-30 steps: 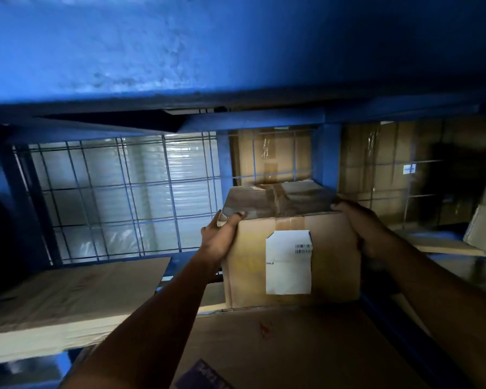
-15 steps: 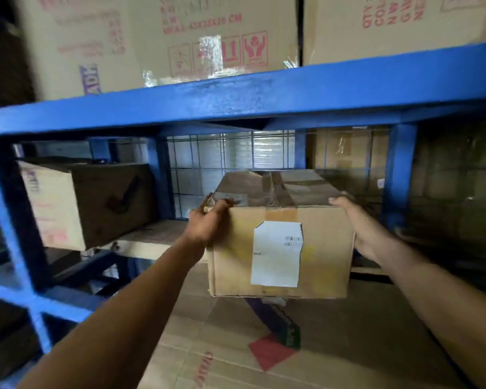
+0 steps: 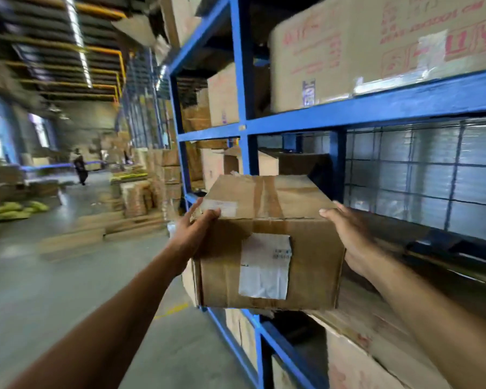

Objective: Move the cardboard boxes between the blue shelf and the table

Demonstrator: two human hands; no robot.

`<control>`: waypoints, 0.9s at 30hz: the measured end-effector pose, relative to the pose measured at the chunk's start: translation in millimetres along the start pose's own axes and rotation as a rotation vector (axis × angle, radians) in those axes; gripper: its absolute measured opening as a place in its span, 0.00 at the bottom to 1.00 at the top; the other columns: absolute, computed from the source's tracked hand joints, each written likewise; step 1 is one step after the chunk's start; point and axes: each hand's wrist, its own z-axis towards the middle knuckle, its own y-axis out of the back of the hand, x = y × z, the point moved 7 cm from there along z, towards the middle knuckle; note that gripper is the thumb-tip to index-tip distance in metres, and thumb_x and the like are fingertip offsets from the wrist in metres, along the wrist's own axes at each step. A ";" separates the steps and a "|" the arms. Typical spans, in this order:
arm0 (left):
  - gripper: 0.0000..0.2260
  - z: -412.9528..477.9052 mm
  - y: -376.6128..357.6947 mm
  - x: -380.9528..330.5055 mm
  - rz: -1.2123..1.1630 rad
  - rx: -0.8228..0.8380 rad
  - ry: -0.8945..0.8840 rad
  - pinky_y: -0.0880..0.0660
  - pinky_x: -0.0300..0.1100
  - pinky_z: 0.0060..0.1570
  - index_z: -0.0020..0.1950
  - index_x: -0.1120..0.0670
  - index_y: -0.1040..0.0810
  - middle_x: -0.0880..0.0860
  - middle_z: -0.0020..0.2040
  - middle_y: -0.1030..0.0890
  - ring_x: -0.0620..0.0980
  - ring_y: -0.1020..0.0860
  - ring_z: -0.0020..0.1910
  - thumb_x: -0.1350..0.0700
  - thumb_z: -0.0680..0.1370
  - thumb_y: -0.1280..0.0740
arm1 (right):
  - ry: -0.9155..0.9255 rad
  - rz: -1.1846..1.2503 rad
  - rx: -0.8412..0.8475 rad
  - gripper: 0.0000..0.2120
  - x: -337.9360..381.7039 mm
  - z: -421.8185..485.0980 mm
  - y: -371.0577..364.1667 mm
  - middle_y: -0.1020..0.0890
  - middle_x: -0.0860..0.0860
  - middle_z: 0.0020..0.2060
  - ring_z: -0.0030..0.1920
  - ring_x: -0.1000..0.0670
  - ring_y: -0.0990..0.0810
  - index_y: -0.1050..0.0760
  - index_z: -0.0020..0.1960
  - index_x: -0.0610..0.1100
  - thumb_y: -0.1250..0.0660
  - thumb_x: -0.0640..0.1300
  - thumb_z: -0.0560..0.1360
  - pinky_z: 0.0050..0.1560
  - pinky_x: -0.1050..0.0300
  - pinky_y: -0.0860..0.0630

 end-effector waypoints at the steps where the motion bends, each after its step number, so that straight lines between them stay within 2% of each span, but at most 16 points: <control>1: 0.21 -3.5 27.9 3.7 0.023 -0.047 0.013 0.23 0.36 0.47 0.72 0.45 0.26 0.51 0.64 0.19 0.42 0.20 0.50 0.49 0.79 0.30 | 0.001 0.014 0.047 0.29 -3.3 -0.2 -29.5 0.23 0.50 0.65 0.65 0.47 0.23 0.28 0.72 0.52 0.29 0.54 0.72 0.68 0.42 0.27; 3: 0.24 -14.8 83.2 9.1 0.062 -0.154 0.040 0.23 0.41 0.51 0.75 0.45 0.28 0.52 0.66 0.20 0.47 0.20 0.54 0.46 0.79 0.30 | 0.019 0.038 0.163 0.16 -9.0 0.3 -89.1 0.20 0.50 0.61 0.62 0.47 0.22 0.23 0.63 0.53 0.30 0.49 0.75 0.69 0.43 0.28; 4: 0.26 -20.6 111.7 14.7 0.087 -0.209 0.072 0.23 0.42 0.53 0.76 0.44 0.29 0.52 0.67 0.22 0.49 0.21 0.56 0.45 0.78 0.30 | 0.013 0.051 0.216 0.19 -14.0 0.9 -120.6 0.20 0.50 0.61 0.63 0.47 0.22 0.23 0.63 0.52 0.29 0.51 0.73 0.69 0.44 0.28; 6: 0.29 -34.9 166.4 25.5 0.143 -0.297 0.141 0.24 0.48 0.62 0.76 0.39 0.32 0.52 0.71 0.26 0.52 0.24 0.63 0.40 0.76 0.29 | -0.041 0.076 0.337 0.36 -31.3 1.0 -185.6 0.21 0.49 0.66 0.64 0.47 0.22 0.29 0.73 0.51 0.28 0.56 0.67 0.69 0.43 0.27; 8: 0.36 -51.4 222.0 37.0 0.178 -0.387 0.195 0.25 0.54 0.66 0.76 0.36 0.33 0.52 0.73 0.28 0.54 0.25 0.66 0.33 0.70 0.28 | -0.064 0.092 0.452 0.41 -43.2 -6.1 -253.5 0.22 0.50 0.68 0.64 0.48 0.22 0.30 0.75 0.53 0.27 0.60 0.63 0.68 0.43 0.26; 9: 0.36 -59.3 249.7 43.2 0.184 -0.434 0.215 0.25 0.55 0.66 0.76 0.35 0.34 0.53 0.73 0.28 0.54 0.24 0.66 0.33 0.69 0.28 | -0.068 0.085 0.497 0.40 -44.4 -14.8 -286.3 0.23 0.51 0.69 0.65 0.49 0.23 0.30 0.74 0.54 0.27 0.61 0.64 0.68 0.45 0.27; 11: 0.32 -77.0 299.3 52.3 0.192 -0.519 0.227 0.24 0.51 0.62 0.78 0.37 0.35 0.53 0.73 0.28 0.54 0.24 0.65 0.37 0.75 0.30 | -0.053 0.088 0.601 0.31 -45.1 -32.9 -351.2 0.26 0.55 0.69 0.64 0.53 0.26 0.30 0.75 0.51 0.29 0.56 0.73 0.64 0.54 0.31; 13: 0.32 -93.4 349.8 64.5 0.209 -0.617 0.247 0.24 0.51 0.62 0.78 0.38 0.35 0.54 0.73 0.29 0.54 0.25 0.65 0.37 0.75 0.30 | -0.050 0.088 0.698 0.28 -55.0 -47.9 -415.1 0.28 0.52 0.70 0.63 0.53 0.30 0.33 0.77 0.47 0.33 0.50 0.78 0.59 0.57 0.35; 15: 0.35 -107.8 396.1 76.3 0.225 -0.702 0.284 0.25 0.53 0.65 0.77 0.36 0.35 0.54 0.73 0.30 0.55 0.25 0.66 0.34 0.71 0.29 | -0.082 0.098 0.780 0.31 -66.0 -63.0 -475.5 0.30 0.49 0.73 0.65 0.50 0.29 0.35 0.78 0.47 0.32 0.51 0.77 0.61 0.55 0.32; 17: 0.34 -122.6 438.5 86.9 0.235 -0.791 0.301 0.25 0.52 0.65 0.77 0.37 0.34 0.53 0.73 0.30 0.54 0.26 0.66 0.34 0.72 0.30 | -0.110 0.093 0.887 0.35 -73.9 -83.3 -532.7 0.30 0.48 0.74 0.68 0.46 0.27 0.34 0.77 0.49 0.30 0.55 0.73 0.67 0.48 0.28; 19: 0.35 -133.7 464.7 92.5 0.232 -0.838 0.318 0.26 0.49 0.64 0.78 0.38 0.35 0.51 0.74 0.32 0.54 0.27 0.68 0.34 0.73 0.30 | -0.150 0.109 0.940 0.38 -79.7 -95.3 -571.3 0.30 0.47 0.74 0.68 0.44 0.26 0.35 0.77 0.50 0.29 0.57 0.70 0.69 0.41 0.27; 21: 0.40 -150.8 502.6 101.9 0.258 -0.922 0.347 0.29 0.50 0.70 0.78 0.38 0.35 0.51 0.76 0.33 0.55 0.29 0.71 0.30 0.69 0.30 | -0.167 0.118 1.030 0.43 -83.5 -112.7 -621.4 0.31 0.48 0.75 0.69 0.44 0.27 0.34 0.77 0.52 0.29 0.60 0.65 0.68 0.40 0.27; 23: 0.44 -170.6 532.9 108.4 0.277 -1.013 0.397 0.31 0.55 0.73 0.76 0.36 0.34 0.51 0.76 0.32 0.56 0.29 0.72 0.23 0.62 0.31 | -0.173 0.121 1.117 0.43 -83.2 -132.5 -665.6 0.32 0.48 0.76 0.69 0.44 0.28 0.34 0.77 0.53 0.30 0.61 0.64 0.69 0.40 0.27; 27: 0.47 -207.2 579.3 101.1 0.357 -1.197 0.401 0.31 0.56 0.73 0.76 0.37 0.32 0.52 0.76 0.30 0.57 0.29 0.73 0.23 0.59 0.32 | -0.178 0.169 1.302 0.44 -83.6 -173.3 -749.2 0.34 0.50 0.77 0.71 0.46 0.29 0.34 0.77 0.50 0.30 0.60 0.63 0.71 0.41 0.29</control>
